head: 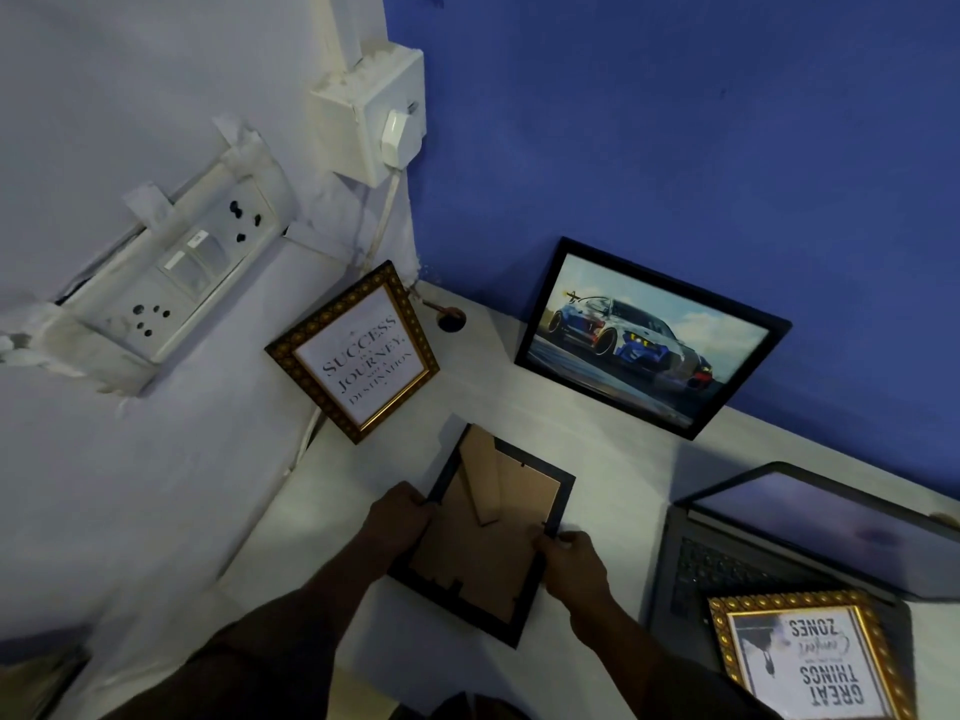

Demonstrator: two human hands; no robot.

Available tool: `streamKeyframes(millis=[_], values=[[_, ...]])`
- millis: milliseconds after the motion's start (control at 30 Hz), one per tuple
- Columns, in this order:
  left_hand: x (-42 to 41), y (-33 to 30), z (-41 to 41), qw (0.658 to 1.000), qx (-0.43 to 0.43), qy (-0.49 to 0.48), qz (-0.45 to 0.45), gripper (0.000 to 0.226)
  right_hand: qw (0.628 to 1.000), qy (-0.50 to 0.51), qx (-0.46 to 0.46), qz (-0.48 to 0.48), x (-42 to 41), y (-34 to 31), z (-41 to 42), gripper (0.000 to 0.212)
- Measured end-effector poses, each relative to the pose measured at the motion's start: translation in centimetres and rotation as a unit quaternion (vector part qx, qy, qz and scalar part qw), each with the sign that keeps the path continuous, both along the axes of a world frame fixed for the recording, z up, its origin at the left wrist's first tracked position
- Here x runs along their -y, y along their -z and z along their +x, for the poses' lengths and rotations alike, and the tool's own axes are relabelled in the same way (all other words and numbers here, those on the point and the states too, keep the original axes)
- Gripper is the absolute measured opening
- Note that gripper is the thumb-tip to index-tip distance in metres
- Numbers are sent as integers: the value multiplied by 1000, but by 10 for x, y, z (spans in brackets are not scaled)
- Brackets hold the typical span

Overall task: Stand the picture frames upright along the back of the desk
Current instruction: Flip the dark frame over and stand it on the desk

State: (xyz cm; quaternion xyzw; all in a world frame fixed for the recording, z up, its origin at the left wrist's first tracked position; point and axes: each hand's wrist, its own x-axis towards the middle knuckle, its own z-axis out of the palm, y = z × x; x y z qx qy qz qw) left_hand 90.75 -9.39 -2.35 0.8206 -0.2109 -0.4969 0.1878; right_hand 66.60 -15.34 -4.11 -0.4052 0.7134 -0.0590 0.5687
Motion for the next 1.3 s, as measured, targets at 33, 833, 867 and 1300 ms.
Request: streamKeyframes(millis=[33, 833, 867, 1300], values=[[0, 0, 4, 1000, -8, -7, -13, 26, 1000, -1, -2, -9, 3, -1, -1, 65], [-15, -101, -40, 959, -268, -90, -33, 46, 737, -389, 106, -542, 26, -72, -90, 44], [-18, -104, -48, 960, -262, -87, -39, 44, 742, -378, 113, -542, 23, -76, -98, 38], [-35, -121, -181, 895, -430, -55, -108, 51, 870, -252, 177, -385, -13, -150, -227, 18]])
